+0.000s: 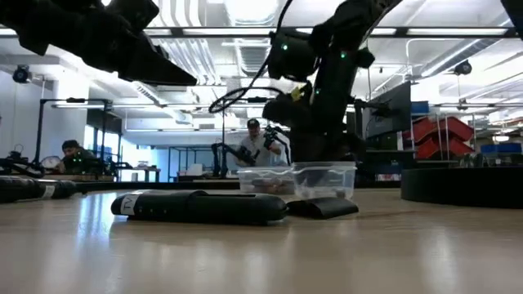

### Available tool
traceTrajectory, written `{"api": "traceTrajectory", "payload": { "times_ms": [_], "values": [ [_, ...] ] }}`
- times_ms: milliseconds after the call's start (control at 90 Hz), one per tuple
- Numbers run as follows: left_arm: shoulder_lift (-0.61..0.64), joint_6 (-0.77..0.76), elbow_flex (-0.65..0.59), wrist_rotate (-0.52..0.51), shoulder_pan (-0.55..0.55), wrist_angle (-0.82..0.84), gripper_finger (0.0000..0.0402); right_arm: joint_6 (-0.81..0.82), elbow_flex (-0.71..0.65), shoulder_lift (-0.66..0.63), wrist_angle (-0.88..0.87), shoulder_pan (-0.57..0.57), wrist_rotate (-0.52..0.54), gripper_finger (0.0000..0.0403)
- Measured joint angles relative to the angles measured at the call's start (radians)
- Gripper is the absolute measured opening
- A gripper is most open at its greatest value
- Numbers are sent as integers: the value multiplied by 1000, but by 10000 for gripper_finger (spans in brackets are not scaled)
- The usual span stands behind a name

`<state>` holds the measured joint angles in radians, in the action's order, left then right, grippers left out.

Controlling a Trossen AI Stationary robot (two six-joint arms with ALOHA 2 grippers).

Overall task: Insert battery
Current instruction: Insert the silver battery into the remote's battery compartment

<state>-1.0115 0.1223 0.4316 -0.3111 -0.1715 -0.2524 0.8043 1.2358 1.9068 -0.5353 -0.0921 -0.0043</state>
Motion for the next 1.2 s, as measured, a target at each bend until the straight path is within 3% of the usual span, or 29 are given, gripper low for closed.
{"api": "traceTrajectory", "payload": {
  "times_ms": [333,589,778,1200],
  "values": [
    [8,0,0,0,0,9,98,-39,6,48,-4,-4,5,157],
    [10,0,0,0,0,8,98,-50,3,50,-14,-11,9,80],
    [11,0,0,0,0,8,98,-161,3,52,-27,-13,12,13],
    [11,0,0,0,0,7,98,-536,3,52,-69,-13,5,18]
  ]
}}
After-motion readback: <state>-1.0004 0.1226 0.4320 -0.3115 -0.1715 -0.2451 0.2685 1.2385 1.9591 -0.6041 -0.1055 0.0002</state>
